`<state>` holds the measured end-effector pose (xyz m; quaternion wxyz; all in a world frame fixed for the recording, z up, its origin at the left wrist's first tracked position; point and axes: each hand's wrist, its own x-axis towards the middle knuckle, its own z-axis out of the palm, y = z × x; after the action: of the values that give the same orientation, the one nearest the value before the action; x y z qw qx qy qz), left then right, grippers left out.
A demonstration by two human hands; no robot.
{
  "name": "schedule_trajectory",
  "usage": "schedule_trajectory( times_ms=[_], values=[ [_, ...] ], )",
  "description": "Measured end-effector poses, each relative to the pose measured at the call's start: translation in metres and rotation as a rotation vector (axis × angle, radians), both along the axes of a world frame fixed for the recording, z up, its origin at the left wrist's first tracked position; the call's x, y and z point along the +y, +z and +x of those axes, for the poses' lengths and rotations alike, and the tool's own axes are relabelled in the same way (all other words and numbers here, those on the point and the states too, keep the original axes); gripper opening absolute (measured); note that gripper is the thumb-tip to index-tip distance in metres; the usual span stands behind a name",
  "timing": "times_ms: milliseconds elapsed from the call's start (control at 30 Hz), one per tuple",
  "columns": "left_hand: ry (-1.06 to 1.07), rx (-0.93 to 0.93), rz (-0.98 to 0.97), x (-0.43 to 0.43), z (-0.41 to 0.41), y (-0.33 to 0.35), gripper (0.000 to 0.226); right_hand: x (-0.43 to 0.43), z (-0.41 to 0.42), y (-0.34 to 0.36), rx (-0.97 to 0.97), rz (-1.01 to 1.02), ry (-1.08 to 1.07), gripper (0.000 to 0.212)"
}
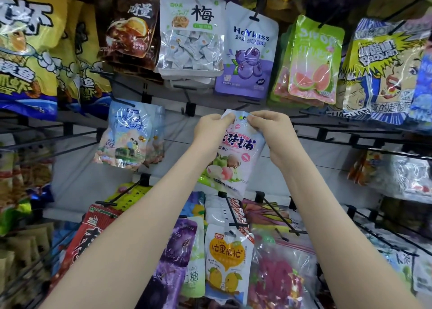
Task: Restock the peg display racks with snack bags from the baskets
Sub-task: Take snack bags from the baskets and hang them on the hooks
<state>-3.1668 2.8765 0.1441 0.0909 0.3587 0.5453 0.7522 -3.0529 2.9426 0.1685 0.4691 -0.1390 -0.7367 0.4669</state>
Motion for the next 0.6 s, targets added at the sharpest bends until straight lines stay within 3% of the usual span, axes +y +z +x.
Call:
schedule_trajectory(
  times_ms=[167,267,600],
  values=[
    [-0.091,-0.088,-0.086,-0.005,-0.005,0.010,0.033,0.001,-0.001,0.009,-0.051,-0.152,0.041,0.003],
    [-0.120,-0.130,-0.144,-0.010,-0.008,0.016,0.033,0.000,0.000,0.008,-0.055,-0.252,0.045,0.012],
    [0.182,0.128,-0.292,-0.008,0.000,0.032,0.023,-0.003,-0.007,0.006,-0.013,-0.440,0.067,0.031]
  ],
)
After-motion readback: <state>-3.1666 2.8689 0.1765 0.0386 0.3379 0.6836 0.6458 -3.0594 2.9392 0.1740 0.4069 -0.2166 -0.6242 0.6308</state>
